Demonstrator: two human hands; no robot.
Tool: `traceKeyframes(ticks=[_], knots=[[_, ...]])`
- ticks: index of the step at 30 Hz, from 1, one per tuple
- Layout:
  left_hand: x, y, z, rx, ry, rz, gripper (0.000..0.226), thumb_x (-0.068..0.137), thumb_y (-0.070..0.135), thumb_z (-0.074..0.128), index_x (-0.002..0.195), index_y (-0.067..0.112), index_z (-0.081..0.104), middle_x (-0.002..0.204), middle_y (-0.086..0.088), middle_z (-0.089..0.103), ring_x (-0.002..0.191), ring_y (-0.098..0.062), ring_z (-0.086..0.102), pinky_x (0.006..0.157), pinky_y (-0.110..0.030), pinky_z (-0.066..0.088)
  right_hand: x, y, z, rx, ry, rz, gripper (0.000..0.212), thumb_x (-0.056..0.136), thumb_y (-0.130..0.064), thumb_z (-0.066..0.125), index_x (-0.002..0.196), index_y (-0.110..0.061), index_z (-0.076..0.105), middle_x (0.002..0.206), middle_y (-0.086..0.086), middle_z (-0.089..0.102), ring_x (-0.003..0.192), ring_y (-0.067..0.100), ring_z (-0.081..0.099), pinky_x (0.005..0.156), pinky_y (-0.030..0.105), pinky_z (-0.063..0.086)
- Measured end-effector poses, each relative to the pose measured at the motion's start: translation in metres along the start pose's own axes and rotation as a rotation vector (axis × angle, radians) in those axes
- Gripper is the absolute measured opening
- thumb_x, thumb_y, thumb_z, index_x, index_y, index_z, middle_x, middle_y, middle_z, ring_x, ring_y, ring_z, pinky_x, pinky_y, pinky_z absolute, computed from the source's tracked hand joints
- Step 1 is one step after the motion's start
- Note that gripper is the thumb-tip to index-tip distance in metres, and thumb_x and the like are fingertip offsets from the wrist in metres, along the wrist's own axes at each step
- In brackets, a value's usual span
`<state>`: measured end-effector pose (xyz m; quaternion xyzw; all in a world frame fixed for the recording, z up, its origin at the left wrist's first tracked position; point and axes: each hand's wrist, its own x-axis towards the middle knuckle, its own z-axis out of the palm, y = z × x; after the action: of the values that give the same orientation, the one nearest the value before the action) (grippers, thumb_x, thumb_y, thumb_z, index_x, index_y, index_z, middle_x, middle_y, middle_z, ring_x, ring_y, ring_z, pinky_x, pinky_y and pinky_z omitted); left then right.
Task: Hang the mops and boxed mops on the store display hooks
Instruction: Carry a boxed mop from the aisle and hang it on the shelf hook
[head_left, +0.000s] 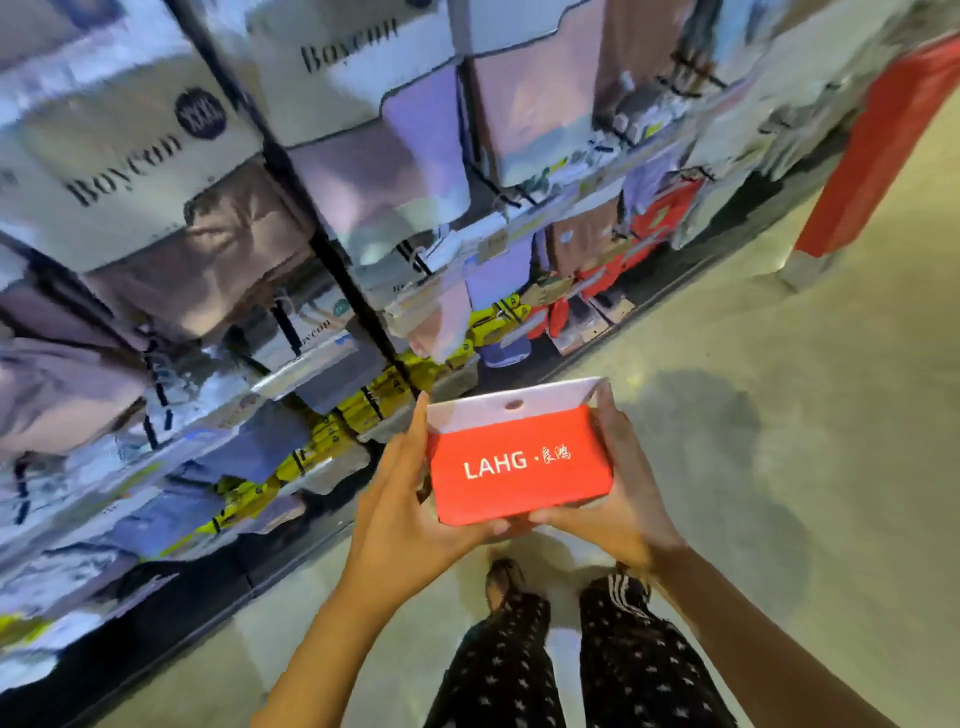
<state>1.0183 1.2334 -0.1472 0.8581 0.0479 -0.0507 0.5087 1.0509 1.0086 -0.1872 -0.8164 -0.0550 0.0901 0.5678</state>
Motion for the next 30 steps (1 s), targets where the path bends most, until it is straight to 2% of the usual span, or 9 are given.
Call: traceKeyframes(ticks=[3, 6, 8, 11, 17, 21, 25, 28, 30], knots=[[0.000, 0.034, -0.011, 0.012, -0.080, 0.086, 0.127, 0.051, 0.053, 0.091, 0.154, 0.029, 0.022, 0.140, 0.022, 0.047, 0.126, 0.003, 0.049, 0.099, -0.019, 0.047, -0.016, -0.022, -0.020, -0.005, 0.090, -0.071, 0.137, 0.053, -0.068, 0.082, 0.155, -0.030, 0.000, 0.128, 0.003, 0.048, 0.122, 0.024, 0.051, 0.098, 0.050, 0.048], [0.004, 0.071, -0.014, 0.007, -0.136, 0.137, 0.121, 0.048, 0.053, 0.092, 0.149, 0.047, 0.024, 0.134, 0.016, 0.054, 0.120, -0.002, 0.056, 0.095, -0.027, 0.052, -0.023, -0.046, -0.046, 0.001, 0.157, -0.114, 0.135, 0.054, -0.074, 0.077, 0.157, -0.022, 0.006, 0.127, 0.008, 0.047, 0.121, 0.017, 0.051, 0.100, 0.037, 0.047], [0.004, 0.095, -0.011, 0.014, -0.173, 0.204, 0.113, 0.046, 0.056, 0.088, 0.140, 0.061, 0.025, 0.129, 0.020, 0.056, 0.116, 0.000, 0.057, 0.092, -0.021, 0.050, -0.034, -0.056, -0.065, -0.039, 0.223, -0.217, 0.128, 0.058, -0.073, 0.074, 0.155, -0.035, 0.000, 0.115, 0.008, 0.045, 0.113, 0.013, 0.050, 0.096, 0.023, 0.042], [-0.004, 0.126, 0.001, -0.003, -0.259, 0.285, 0.110, 0.046, 0.053, 0.088, 0.140, 0.057, 0.032, 0.128, 0.021, 0.058, 0.113, 0.003, 0.059, 0.087, -0.012, 0.050, -0.065, -0.069, -0.095, -0.126, 0.315, -0.291, 0.123, 0.062, -0.077, 0.068, 0.153, -0.039, -0.004, 0.109, 0.009, 0.045, 0.106, 0.007, 0.046, 0.092, 0.013, 0.036], [-0.038, 0.174, 0.039, 0.044, -0.425, 0.478, 0.119, 0.048, 0.055, 0.086, 0.150, 0.031, 0.030, 0.133, 0.012, 0.058, 0.115, -0.009, 0.061, 0.086, -0.028, 0.054, -0.162, -0.091, -0.139, -0.225, 0.566, -0.279, 0.125, 0.061, -0.079, 0.068, 0.153, -0.037, -0.006, 0.116, 0.018, 0.048, 0.103, 0.028, 0.051, 0.091, 0.024, 0.043], [-0.059, 0.201, 0.077, 0.010, -0.544, 0.547, 0.127, 0.047, 0.061, 0.087, 0.153, 0.035, 0.021, 0.133, 0.018, 0.054, 0.118, -0.009, 0.059, 0.088, -0.043, 0.055, -0.221, -0.091, -0.160, -0.192, 0.724, -0.195, 0.127, 0.057, -0.075, 0.074, 0.153, -0.042, -0.003, 0.117, 0.016, 0.049, 0.104, 0.033, 0.053, 0.090, 0.038, 0.048], [-0.103, 0.219, 0.120, -0.023, -0.653, 0.586, 0.123, 0.046, 0.052, 0.088, 0.143, 0.062, 0.013, 0.128, 0.016, 0.058, 0.114, -0.007, 0.060, 0.091, -0.039, 0.053, -0.289, -0.081, -0.174, -0.210, 0.801, -0.083, 0.124, 0.057, -0.080, 0.069, 0.152, -0.045, -0.003, 0.118, 0.017, 0.049, 0.108, 0.025, 0.054, 0.093, 0.027, 0.046], [-0.140, 0.219, 0.156, -0.020, -0.742, 0.573, 0.131, 0.046, 0.060, 0.088, 0.150, 0.051, 0.010, 0.125, 0.013, 0.060, 0.113, -0.006, 0.061, 0.092, -0.032, 0.054, -0.346, -0.068, -0.180, -0.205, 0.843, 0.007, 0.124, 0.056, -0.081, 0.068, 0.151, -0.046, -0.003, 0.117, 0.014, 0.048, 0.110, 0.016, 0.052, 0.094, 0.016, 0.041], [-0.167, 0.220, 0.179, -0.028, -0.817, 0.543, 0.135, 0.046, 0.065, 0.086, 0.153, 0.041, 0.008, 0.130, 0.014, 0.056, 0.118, -0.005, 0.058, 0.093, -0.018, 0.050, -0.385, -0.062, -0.183, -0.207, 0.874, 0.072, 0.125, 0.056, -0.083, 0.066, 0.152, -0.044, -0.003, 0.117, 0.011, 0.048, 0.112, 0.003, 0.048, 0.094, 0.008, 0.037]])
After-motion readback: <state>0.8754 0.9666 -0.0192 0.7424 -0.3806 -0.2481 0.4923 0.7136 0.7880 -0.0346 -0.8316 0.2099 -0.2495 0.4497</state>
